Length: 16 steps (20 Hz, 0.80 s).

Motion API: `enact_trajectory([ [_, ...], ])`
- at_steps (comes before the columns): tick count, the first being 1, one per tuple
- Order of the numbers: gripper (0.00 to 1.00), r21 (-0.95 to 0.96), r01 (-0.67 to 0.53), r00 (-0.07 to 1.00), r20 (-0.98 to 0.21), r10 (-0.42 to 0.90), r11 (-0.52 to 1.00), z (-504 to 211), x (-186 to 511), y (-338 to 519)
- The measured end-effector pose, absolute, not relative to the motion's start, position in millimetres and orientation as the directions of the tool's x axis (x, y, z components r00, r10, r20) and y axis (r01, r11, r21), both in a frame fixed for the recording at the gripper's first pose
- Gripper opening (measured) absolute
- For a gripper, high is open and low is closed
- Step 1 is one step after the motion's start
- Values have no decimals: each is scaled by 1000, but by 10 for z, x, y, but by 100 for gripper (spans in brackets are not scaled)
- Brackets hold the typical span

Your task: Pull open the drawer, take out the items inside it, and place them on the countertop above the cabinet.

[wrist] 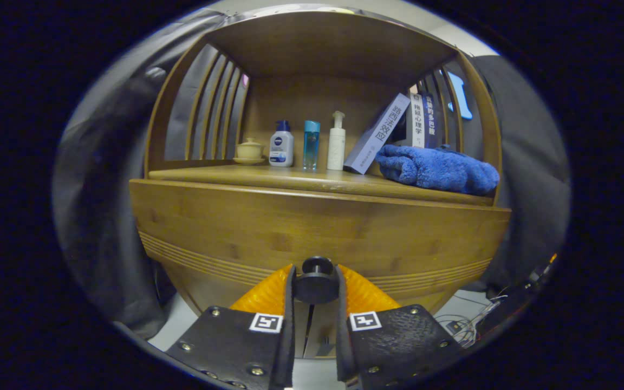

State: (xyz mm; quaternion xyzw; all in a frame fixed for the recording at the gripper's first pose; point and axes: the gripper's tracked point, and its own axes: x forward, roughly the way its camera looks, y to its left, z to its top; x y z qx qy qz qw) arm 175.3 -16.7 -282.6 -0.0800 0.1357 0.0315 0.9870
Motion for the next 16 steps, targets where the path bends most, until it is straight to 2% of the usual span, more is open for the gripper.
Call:
enact_trajectory([
  [11, 31, -85, -63, 950, -311, 33, 994, -2789, 509, -246],
  [13, 31, -81, -41, 961, -276, 17, 996, -2655, 230, -329],
  [14, 17, -52, -75, 958, -282, 58, 996, -2744, 191, -235],
  [15, 4, -98, -66, 955, -296, 34, 993, -2789, 145, -277],
  [16, 5, -127, -103, 956, -287, 63, 987, -2773, 44, -235],
])
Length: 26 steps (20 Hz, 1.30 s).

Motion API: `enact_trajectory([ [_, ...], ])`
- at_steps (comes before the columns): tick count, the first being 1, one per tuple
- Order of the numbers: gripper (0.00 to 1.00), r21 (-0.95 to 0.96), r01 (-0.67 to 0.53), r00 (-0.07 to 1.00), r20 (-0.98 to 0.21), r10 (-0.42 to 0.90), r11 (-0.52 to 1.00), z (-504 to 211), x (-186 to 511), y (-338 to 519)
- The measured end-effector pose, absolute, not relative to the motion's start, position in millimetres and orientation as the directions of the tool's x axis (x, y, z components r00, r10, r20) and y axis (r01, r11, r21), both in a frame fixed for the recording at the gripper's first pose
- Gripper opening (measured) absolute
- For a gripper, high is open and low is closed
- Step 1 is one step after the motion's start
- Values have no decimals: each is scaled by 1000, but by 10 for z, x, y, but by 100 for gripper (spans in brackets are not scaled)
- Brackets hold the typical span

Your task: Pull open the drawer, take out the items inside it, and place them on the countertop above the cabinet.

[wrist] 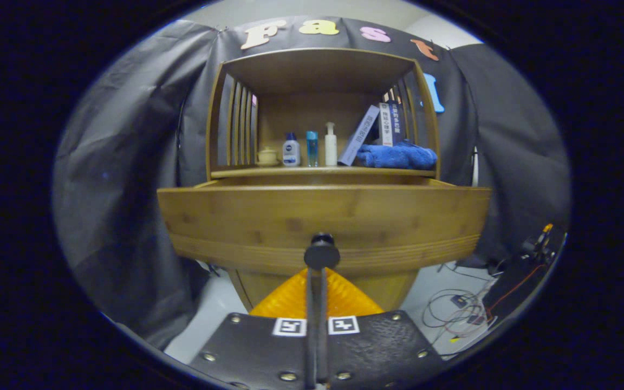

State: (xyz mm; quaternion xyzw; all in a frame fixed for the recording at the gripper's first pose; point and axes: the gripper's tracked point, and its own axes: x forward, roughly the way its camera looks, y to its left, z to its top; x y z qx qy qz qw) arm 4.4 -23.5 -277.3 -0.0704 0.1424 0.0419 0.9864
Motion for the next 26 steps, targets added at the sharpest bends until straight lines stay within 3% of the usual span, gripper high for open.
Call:
enact_trajectory([
  [4, 4, -77, -27, 973, -230, 8, 997, -2500, 107, -344],
  [8, 44, 5, -19, 969, -246, 19, 1000, -2524, 415, -260],
  [9, 47, -12, 6, 962, -271, -9, 1000, -2600, 471, -309],
  [11, 49, 6, -30, 960, -278, 31, 1000, -2689, 648, -207],
  [12, 47, -33, -38, 938, -346, 24, 999, -2884, 652, -227],
  [14, 42, 17, -29, 940, -338, 33, 999, -2882, 733, -265],
  [15, 28, 34, -23, 940, -341, 34, 999, -2872, 687, -258],
  [21, 20, 14, -46, 945, -325, 48, 999, -2842, 152, -266],
  [24, 20, -31, -62, 936, -348, 47, 998, -2859, 125, -274],
  [26, 46, 8, -50, 939, -341, 49, 999, -2705, 76, -290],
])
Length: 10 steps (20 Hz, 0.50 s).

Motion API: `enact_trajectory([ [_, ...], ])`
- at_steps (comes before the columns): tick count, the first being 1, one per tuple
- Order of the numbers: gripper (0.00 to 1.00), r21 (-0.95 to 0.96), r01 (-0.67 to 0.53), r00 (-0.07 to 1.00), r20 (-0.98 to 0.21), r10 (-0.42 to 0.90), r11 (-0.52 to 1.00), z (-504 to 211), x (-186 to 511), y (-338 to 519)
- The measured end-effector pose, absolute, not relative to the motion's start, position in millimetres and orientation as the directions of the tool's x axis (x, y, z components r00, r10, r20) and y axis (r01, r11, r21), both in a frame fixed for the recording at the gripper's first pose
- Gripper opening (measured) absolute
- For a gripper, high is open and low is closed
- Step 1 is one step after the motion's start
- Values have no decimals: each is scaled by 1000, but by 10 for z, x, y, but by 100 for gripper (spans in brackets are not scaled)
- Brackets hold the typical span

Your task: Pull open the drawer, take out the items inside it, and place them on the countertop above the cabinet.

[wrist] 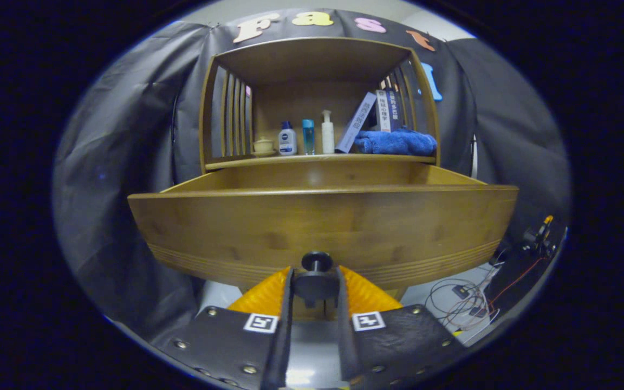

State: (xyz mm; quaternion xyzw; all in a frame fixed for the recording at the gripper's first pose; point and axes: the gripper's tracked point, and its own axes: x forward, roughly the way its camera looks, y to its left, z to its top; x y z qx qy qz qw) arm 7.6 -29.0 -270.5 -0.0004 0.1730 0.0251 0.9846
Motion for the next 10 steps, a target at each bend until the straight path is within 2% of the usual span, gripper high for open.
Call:
enact_trajectory([
  [4, 99, 22, -20, 949, -313, 26, 1000, -2254, 180, -380],
  [10, 100, 31, 32, 959, -283, -22, 999, -1363, 527, -362],
])
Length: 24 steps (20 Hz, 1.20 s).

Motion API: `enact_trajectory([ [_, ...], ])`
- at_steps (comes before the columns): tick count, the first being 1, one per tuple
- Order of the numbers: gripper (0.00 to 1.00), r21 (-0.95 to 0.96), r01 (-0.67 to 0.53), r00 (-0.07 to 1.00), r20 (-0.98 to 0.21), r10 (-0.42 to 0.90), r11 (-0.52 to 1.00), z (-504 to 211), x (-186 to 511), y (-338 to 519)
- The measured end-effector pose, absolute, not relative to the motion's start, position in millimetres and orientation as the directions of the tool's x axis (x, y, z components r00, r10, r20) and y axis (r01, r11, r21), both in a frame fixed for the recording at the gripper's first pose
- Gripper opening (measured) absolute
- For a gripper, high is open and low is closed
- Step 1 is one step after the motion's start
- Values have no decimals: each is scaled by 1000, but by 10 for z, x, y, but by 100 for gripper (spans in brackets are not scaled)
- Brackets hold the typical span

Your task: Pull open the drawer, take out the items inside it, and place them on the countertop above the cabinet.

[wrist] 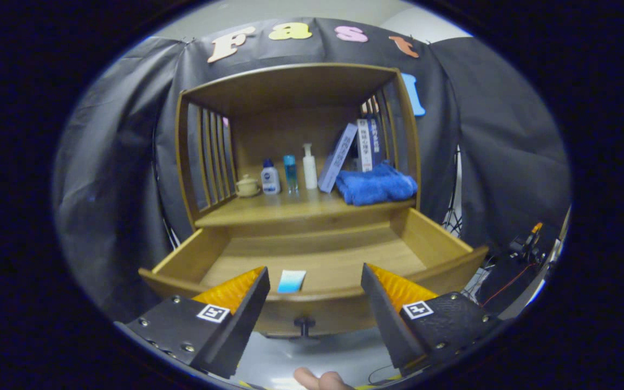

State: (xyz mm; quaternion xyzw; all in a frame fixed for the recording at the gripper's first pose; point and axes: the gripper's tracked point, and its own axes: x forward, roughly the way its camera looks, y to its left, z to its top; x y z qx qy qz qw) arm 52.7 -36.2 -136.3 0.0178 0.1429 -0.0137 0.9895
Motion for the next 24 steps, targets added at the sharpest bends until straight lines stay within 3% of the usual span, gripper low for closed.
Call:
enact_trajectory([
  [6, 100, 14, -36, 889, -456, 38, 999, -1379, 1143, 33],
  [14, 100, -40, -156, 630, -774, 69, 987, -2347, 1525, 436],
  [17, 99, -99, -94, 541, -840, -33, 991, -2637, 1650, 292],
  [21, 99, -90, -24, 441, -895, -70, 996, -2963, 1772, 212],
  [24, 89, -46, -13, 308, -951, -40, 999, -3170, 1646, 264],
])
